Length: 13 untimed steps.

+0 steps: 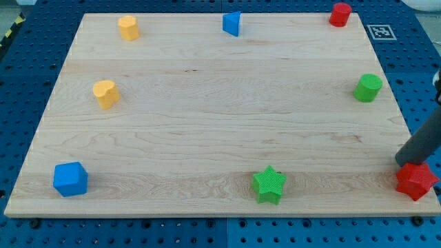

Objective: Slide the red star towards the green star

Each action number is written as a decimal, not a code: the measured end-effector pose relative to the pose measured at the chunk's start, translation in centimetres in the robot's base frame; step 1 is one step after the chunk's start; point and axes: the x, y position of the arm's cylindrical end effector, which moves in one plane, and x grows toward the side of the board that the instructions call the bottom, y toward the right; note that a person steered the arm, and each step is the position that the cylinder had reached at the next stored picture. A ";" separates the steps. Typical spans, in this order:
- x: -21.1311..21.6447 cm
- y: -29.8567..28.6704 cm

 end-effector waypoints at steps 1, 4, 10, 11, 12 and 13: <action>-0.1 0.0; -3.5 7.5; 3.4 1.1; 3.3 3.2; 1.1 1.6; -0.4 0.4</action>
